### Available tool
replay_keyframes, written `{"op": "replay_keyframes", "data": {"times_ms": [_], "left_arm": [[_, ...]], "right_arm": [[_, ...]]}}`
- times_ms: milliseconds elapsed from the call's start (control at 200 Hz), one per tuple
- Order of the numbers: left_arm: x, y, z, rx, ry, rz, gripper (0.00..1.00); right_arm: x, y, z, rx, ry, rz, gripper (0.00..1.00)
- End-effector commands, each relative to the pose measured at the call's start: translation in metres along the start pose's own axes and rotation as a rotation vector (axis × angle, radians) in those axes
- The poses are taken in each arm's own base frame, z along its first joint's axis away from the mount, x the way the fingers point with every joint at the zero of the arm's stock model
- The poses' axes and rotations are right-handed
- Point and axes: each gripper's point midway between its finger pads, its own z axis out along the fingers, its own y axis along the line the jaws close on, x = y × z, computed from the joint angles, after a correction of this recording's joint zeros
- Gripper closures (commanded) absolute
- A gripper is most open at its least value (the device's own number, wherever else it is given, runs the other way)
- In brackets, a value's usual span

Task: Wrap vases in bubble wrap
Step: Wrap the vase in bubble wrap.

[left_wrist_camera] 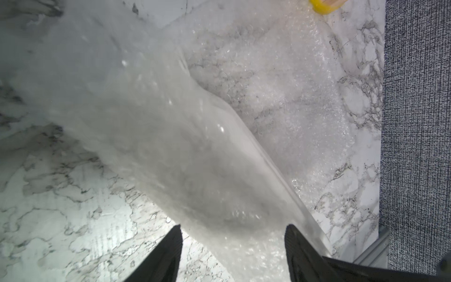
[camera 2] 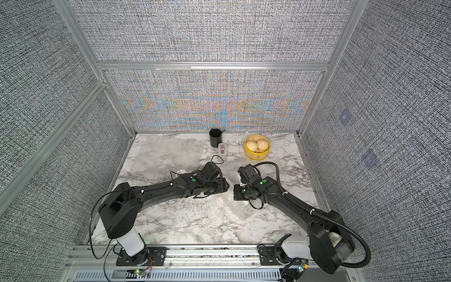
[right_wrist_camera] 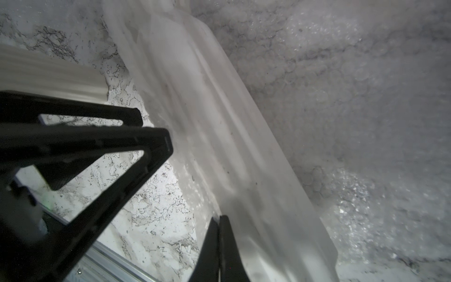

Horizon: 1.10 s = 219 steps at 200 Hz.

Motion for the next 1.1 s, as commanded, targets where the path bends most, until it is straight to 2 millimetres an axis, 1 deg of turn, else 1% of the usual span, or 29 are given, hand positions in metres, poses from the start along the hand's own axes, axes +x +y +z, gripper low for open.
{"op": "replay_keyframes", "data": {"times_ms": [0, 105, 190, 255, 330, 405, 465, 585, 705, 785, 901, 1091], "left_arm": [[-0.009, -0.001, 0.005, -0.012, -0.024, 0.021, 0.32], [-0.009, 0.002, 0.008, -0.027, 0.001, 0.032, 0.32], [-0.013, 0.002, -0.002, -0.021, -0.025, 0.044, 0.31], [-0.017, -0.004, -0.011, -0.004, -0.047, 0.066, 0.31], [-0.019, -0.009, -0.014, -0.004, -0.038, 0.091, 0.31], [-0.015, -0.001, -0.011, -0.05, -0.011, 0.083, 0.31], [-0.012, 0.012, -0.008, -0.088, -0.024, 0.014, 0.31], [-0.012, 0.027, -0.007, -0.118, -0.071, -0.082, 0.32], [-0.014, 0.024, -0.006, -0.116, -0.094, -0.096, 0.33], [-0.016, 0.024, 0.001, -0.128, -0.088, -0.097, 0.33], [-0.02, 0.013, 0.011, -0.101, -0.077, -0.075, 0.33], [-0.023, 0.017, 0.023, -0.139, -0.07, -0.071, 0.33]], "right_arm": [[0.0, 0.0, 0.001, -0.01, 0.002, -0.006, 1.0], [-0.003, -0.003, -0.001, -0.013, -0.009, -0.002, 1.0], [-0.007, -0.001, -0.001, -0.033, -0.01, 0.002, 1.0], [-0.009, 0.001, -0.001, -0.046, -0.009, -0.001, 1.0], [-0.012, 0.002, 0.001, -0.054, -0.003, -0.008, 1.0], [-0.014, 0.0, 0.001, -0.043, -0.005, -0.015, 1.0], [-0.015, -0.002, 0.0, -0.04, -0.01, -0.009, 1.0], [-0.016, -0.006, -0.002, -0.039, -0.018, 0.004, 1.0], [-0.016, -0.009, -0.001, -0.036, -0.012, 0.002, 1.0], [-0.016, -0.01, 0.001, -0.043, 0.0, 0.003, 1.0], [-0.015, -0.014, 0.002, -0.037, 0.0, 0.002, 1.0], [-0.017, -0.018, 0.003, -0.037, -0.005, 0.004, 1.0]]}}
